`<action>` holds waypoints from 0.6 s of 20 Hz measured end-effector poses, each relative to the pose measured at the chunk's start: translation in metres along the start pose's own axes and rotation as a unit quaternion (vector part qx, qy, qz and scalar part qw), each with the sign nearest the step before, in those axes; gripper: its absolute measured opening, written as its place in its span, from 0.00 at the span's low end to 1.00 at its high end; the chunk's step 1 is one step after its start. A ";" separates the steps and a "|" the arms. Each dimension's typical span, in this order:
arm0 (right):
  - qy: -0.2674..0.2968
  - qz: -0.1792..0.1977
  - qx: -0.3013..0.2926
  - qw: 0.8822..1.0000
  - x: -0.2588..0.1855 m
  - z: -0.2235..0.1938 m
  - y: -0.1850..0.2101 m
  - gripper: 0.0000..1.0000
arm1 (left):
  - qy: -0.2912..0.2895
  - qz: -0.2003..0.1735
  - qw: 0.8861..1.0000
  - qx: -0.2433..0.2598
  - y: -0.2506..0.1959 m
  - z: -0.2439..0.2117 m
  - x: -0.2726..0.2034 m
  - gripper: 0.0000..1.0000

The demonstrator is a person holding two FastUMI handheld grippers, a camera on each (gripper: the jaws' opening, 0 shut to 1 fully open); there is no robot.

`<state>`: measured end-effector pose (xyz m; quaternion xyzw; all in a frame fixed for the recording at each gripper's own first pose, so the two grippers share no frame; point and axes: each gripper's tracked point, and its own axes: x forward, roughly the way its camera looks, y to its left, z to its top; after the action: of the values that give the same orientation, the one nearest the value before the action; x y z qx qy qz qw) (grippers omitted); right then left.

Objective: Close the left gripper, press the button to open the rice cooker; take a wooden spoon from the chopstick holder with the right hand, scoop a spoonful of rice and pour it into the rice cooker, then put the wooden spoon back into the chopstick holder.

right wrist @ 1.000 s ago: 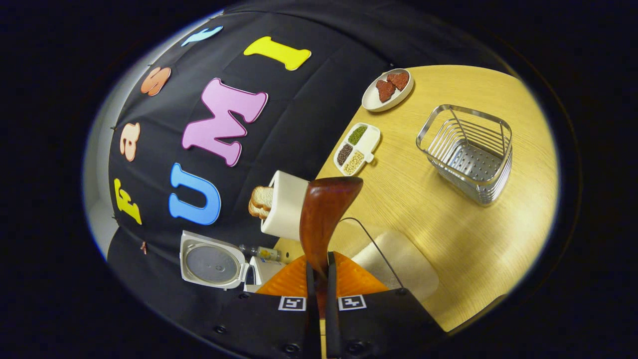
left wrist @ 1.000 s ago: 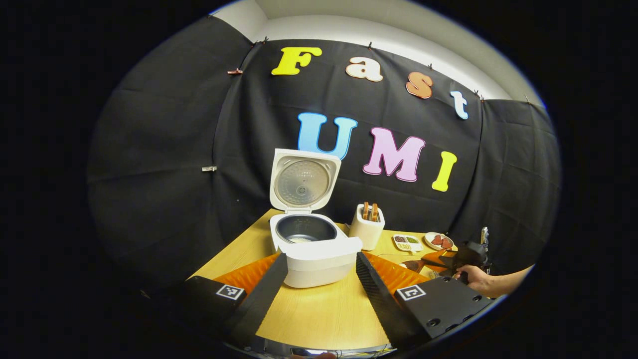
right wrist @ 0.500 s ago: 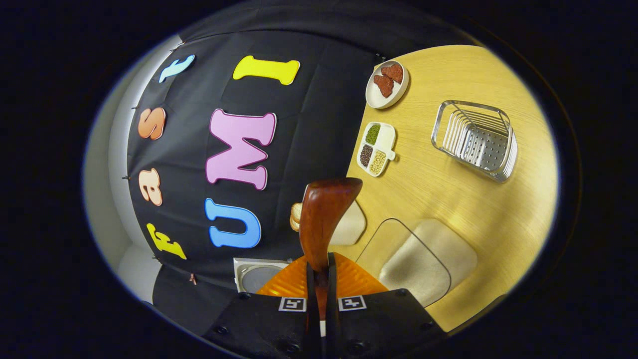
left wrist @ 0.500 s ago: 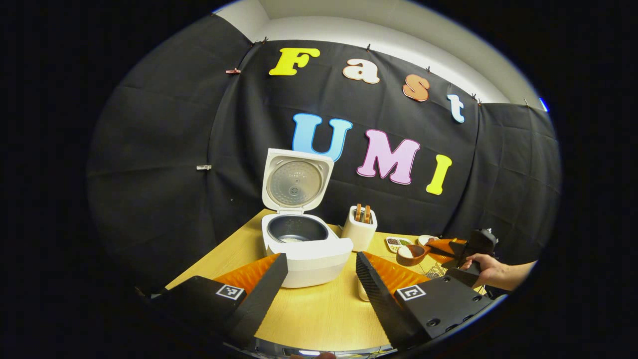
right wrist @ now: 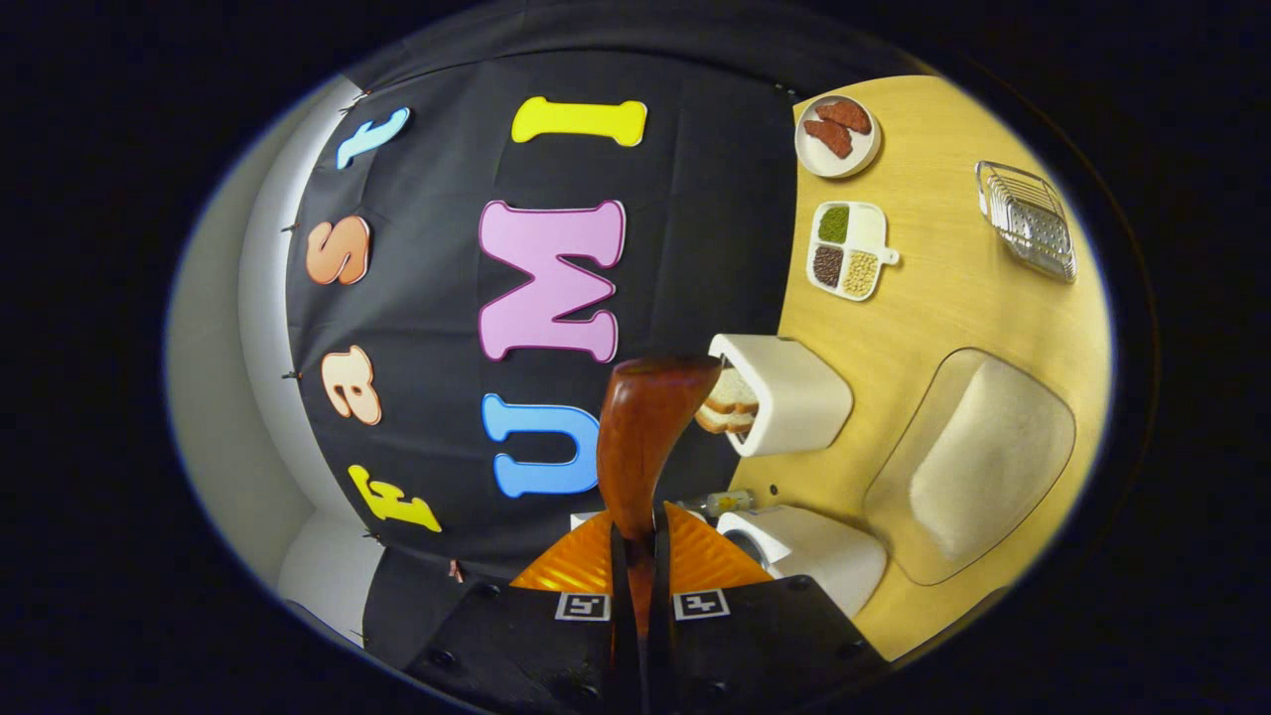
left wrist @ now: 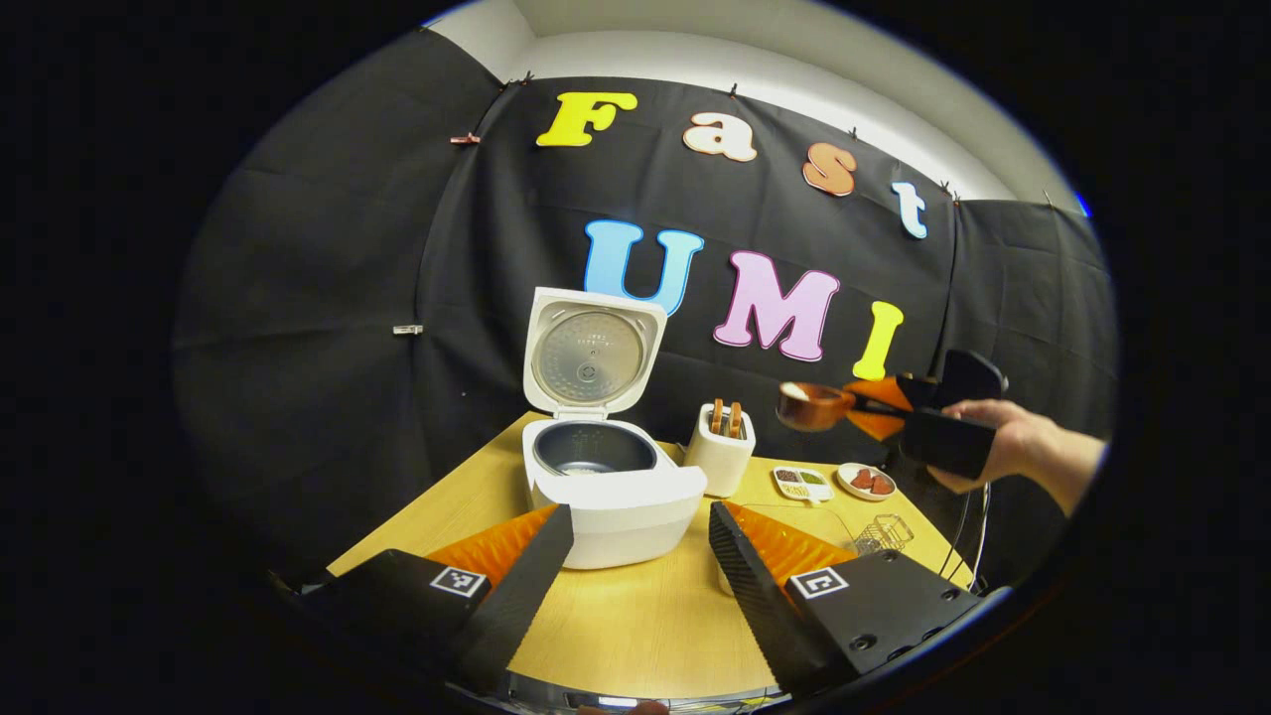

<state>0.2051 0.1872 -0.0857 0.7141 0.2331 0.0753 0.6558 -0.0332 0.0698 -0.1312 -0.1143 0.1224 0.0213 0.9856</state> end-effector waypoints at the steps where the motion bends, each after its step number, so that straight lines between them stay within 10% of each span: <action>1: 0.001 0.007 -0.006 1.000 0.007 -0.011 0.012 0.08 | 0.001 0.000 1.000 -0.001 0.002 -0.002 0.001 0.95; 12: -0.006 0.001 -0.159 0.987 0.090 -0.115 0.056 0.09 | 0.006 0.032 0.999 -0.010 0.046 -0.016 0.008 0.95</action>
<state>0.2500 0.3279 -0.0341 0.6016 0.2134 0.1083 0.7621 -0.0327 0.1112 -0.1579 -0.1206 0.1314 0.0539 0.9825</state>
